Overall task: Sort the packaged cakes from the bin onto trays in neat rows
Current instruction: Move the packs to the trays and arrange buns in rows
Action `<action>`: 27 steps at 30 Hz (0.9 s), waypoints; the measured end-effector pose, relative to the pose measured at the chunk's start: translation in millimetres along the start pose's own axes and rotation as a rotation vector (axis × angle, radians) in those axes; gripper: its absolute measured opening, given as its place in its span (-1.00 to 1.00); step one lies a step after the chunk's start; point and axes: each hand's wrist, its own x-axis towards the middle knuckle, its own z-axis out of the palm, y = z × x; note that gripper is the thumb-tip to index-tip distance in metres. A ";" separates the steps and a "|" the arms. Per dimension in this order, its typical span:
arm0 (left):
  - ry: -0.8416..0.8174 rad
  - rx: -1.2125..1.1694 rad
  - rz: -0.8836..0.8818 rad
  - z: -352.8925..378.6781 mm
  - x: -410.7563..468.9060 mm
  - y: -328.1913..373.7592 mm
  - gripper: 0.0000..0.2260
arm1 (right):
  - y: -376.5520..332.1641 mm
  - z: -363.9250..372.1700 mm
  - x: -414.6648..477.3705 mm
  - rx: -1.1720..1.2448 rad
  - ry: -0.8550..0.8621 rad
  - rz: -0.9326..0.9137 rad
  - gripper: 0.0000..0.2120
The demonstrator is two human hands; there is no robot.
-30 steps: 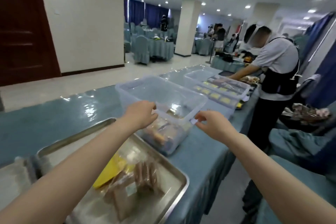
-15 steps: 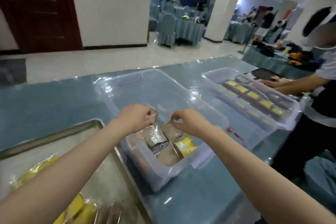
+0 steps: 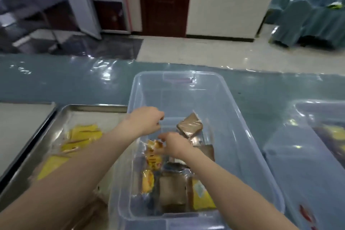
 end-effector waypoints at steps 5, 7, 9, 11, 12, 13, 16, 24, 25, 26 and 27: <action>-0.078 0.038 -0.044 -3.0 -1.1 3.4 -0.73 | 7.6 -1.6 12.6 -0.046 0.089 -0.027 -0.87; -0.135 -0.007 -0.025 -3.5 0.6 3.1 -0.58 | 19.2 -13.3 15.1 0.065 0.141 -0.046 -0.87; -0.198 -0.088 -0.019 -3.6 5.7 5.6 -0.44 | 30.0 -27.2 12.1 0.250 0.188 -0.070 -0.78; -0.219 -0.165 -0.051 0.4 14.0 7.9 -0.50 | 36.3 -38.9 7.9 0.504 0.211 -0.069 -0.67; -0.203 -0.151 -0.074 3.8 18.9 8.0 -0.57 | 39.0 -42.5 8.1 0.602 0.229 -0.047 -0.63; -0.181 -0.115 -0.098 6.6 22.7 7.4 -0.64 | 41.9 -43.5 11.1 0.646 0.260 -0.006 -0.61; -0.139 -0.039 -0.177 11.4 33.7 3.3 -0.68 | 46.0 -36.5 20.8 0.533 0.299 0.119 -0.57; -0.058 -0.196 -0.243 18.6 54.4 -9.1 -0.66 | 29.2 16.1 28.3 0.040 -0.211 -0.141 -0.42; -0.065 -0.223 -0.242 20.7 54.6 -9.6 -0.66 | 28.6 18.7 29.7 0.010 -0.194 -0.138 -0.45; -0.074 -0.248 -0.241 22.4 55.1 -9.5 -0.66 | 29.2 16.9 30.8 0.037 -0.169 -0.112 -0.49; -0.075 -0.270 -0.242 24.2 56.0 -9.7 -0.66 | 31.7 11.4 31.6 0.102 -0.139 -0.078 -0.54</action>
